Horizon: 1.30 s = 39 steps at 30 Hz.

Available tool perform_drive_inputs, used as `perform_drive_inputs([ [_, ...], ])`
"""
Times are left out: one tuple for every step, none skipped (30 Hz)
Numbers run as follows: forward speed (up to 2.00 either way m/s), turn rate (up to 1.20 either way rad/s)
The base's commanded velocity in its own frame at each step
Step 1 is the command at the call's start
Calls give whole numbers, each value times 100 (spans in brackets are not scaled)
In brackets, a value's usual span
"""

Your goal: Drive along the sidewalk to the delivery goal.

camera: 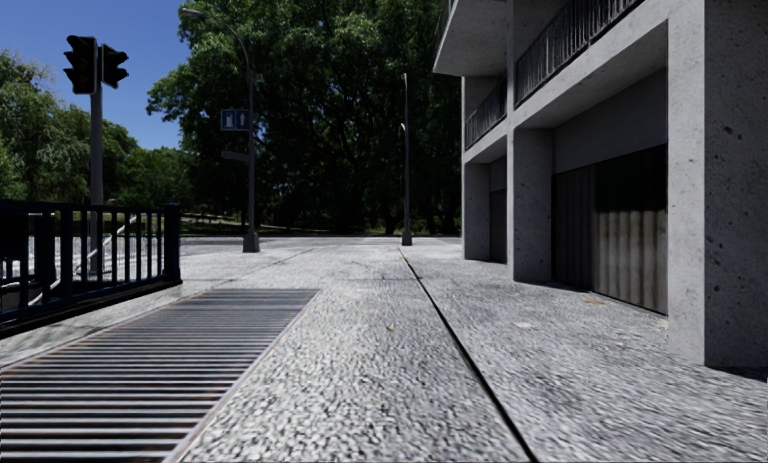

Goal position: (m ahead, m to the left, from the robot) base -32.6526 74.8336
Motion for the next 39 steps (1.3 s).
perform_drive_inputs([
  [200,0],
  [200,0],
  [200,0],
  [200,0],
  [200,0],
  [200,0],
  [200,0],
  [200,0],
  [200,0],
  [200,0],
  [200,0],
  [200,0],
  [200,0],
  [200,0],
  [200,0],
  [200,0],
  [200,0],
  [200,0],
  [200,0],
  [200,0],
  [200,0],
  [200,0],
  [200,0],
  [200,0],
  [200,0],
  [200,0],
  [200,0],
  [200,0],
  [200,0],
  [200,6],
  [200,20],
  [200,33],
  [200,37],
  [200,37],
  [200,37],
  [200,40],
  [200,44],
  [200,47],
  [200,47],
])
